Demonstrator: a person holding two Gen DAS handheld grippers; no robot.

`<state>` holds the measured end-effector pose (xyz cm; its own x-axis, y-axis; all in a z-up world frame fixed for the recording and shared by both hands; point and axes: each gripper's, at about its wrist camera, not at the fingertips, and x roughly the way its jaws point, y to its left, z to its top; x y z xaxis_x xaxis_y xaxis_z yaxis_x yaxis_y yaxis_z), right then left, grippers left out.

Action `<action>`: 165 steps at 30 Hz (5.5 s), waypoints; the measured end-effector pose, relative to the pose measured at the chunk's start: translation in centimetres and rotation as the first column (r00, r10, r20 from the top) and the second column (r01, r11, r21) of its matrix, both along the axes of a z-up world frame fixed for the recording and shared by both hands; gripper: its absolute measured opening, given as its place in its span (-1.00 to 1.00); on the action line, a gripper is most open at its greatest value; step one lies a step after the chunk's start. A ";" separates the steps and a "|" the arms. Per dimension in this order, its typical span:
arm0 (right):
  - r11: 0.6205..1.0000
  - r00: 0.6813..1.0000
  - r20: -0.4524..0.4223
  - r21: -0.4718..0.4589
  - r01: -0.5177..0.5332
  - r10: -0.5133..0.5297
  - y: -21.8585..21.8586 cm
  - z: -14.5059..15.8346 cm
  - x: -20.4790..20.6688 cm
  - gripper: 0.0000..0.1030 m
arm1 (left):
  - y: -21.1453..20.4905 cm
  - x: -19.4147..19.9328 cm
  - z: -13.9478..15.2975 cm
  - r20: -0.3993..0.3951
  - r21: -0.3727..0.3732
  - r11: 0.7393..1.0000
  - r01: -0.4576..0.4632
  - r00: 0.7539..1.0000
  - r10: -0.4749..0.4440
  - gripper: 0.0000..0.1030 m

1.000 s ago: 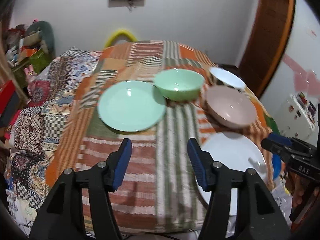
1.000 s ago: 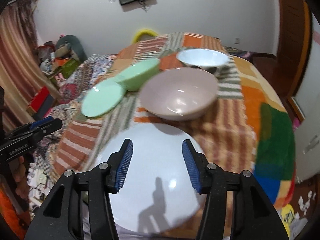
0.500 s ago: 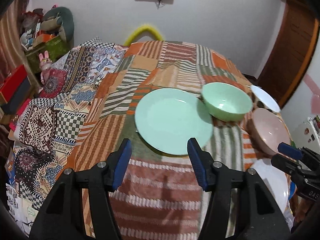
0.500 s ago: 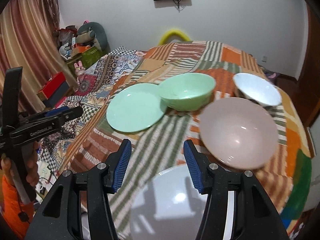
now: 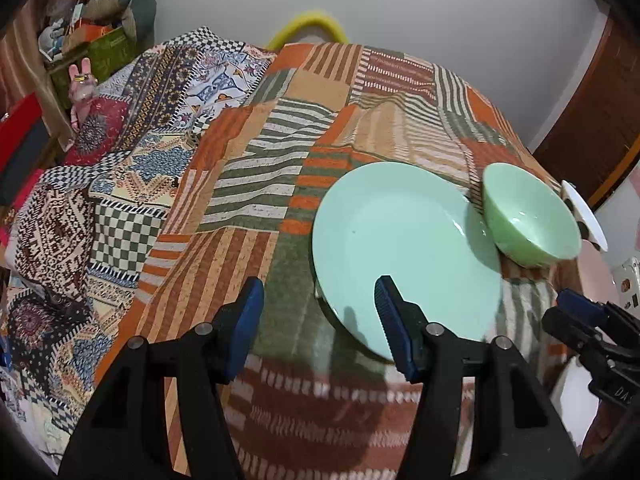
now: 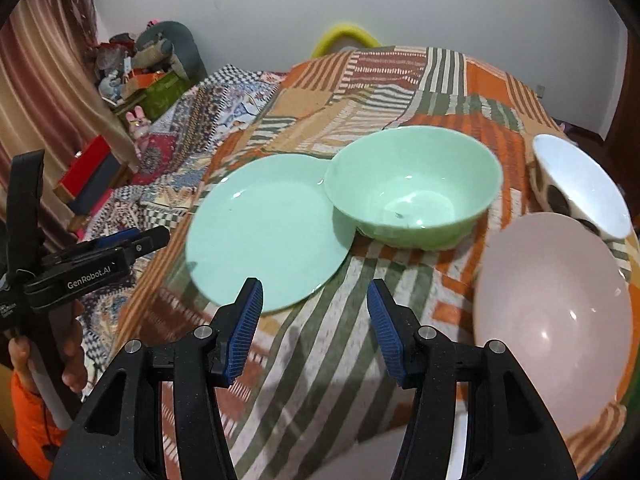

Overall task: Organize plates and bowls
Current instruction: 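Move the right gripper to the mint green plate rim and close, then lift the mint green plate off the bedspread with the right gripper, then carry the mint green plate over the white plate stack and lower it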

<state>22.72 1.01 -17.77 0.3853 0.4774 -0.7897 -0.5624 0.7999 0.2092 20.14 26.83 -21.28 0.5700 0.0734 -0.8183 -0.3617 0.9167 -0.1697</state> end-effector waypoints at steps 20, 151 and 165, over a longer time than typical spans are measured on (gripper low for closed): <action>0.999 0.992 -0.125 -0.043 0.009 -0.014 3.0 -4.1 3.6 -0.37 | 2.3 7.1 -4.1 -0.024 -0.066 0.996 0.068 0.997 -0.070 -0.57; 0.965 0.977 -0.038 0.155 0.212 -0.209 -21.2 2.6 -10.8 -0.54 | -24.6 -10.7 6.0 0.022 -0.043 0.932 0.361 0.933 -0.360 -0.56; 0.963 0.965 -0.135 0.118 0.242 -0.225 -21.5 -0.5 -10.7 -0.54 | -25.0 -9.4 2.2 -0.073 -0.092 0.927 0.363 0.926 -0.370 -0.55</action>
